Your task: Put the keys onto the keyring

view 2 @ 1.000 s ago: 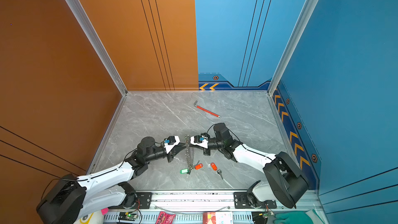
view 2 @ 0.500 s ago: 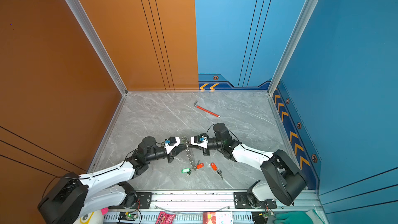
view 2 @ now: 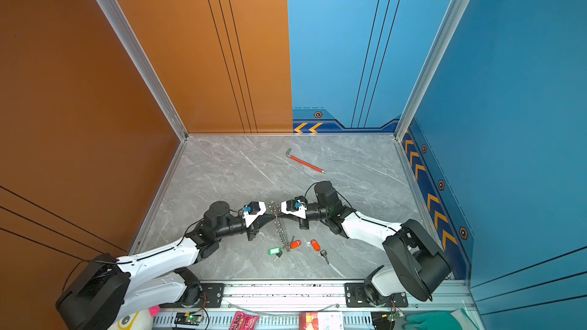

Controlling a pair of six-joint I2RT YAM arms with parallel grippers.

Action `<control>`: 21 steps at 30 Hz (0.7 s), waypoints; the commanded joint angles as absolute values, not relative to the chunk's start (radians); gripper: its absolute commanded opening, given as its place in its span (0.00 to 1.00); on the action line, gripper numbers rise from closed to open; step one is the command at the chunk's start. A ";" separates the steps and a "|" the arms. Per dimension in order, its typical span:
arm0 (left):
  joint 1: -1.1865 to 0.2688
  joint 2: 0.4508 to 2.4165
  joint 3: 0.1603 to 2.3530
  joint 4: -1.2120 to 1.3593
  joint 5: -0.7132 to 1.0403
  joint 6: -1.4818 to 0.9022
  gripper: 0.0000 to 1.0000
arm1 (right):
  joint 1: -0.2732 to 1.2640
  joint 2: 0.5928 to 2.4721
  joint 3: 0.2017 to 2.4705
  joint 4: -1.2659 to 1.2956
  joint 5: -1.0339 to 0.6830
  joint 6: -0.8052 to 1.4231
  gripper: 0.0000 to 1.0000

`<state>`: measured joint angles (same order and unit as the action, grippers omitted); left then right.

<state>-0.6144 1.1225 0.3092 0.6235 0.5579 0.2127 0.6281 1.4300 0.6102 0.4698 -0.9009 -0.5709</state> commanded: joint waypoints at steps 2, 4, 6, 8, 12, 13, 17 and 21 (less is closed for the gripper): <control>-0.615 1.110 0.311 0.626 0.535 0.227 0.00 | 0.634 1.419 0.600 0.486 -0.866 -0.539 0.01; -0.623 1.104 0.316 0.599 0.507 0.245 0.00 | 0.634 1.408 0.600 0.471 -0.851 -0.542 0.04; -0.649 1.093 0.336 0.536 0.441 0.290 0.00 | 0.633 1.392 0.601 0.444 -0.831 -0.550 0.09; -0.683 1.083 0.347 0.491 0.371 0.337 0.00 | 0.636 1.368 0.603 0.396 -0.804 -0.579 0.12; -0.728 1.053 0.364 0.438 0.294 0.384 0.00 | 0.655 1.323 0.614 0.301 -0.726 -0.660 0.14; -0.735 1.044 0.368 0.425 0.283 0.394 0.00 | 0.659 1.316 0.615 0.293 -0.717 -0.667 0.14; -0.754 1.025 0.376 0.407 0.233 0.422 0.00 | 0.675 1.306 0.653 0.202 -0.717 -0.706 0.15; -0.776 1.024 0.377 0.394 0.212 0.441 0.00 | 0.695 1.300 0.667 0.178 -0.700 -0.717 0.14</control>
<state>-0.7582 1.0336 0.3550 0.4362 0.2642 0.4042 0.6800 1.3197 0.6395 0.2581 -0.7246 -0.6823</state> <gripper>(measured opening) 0.045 0.139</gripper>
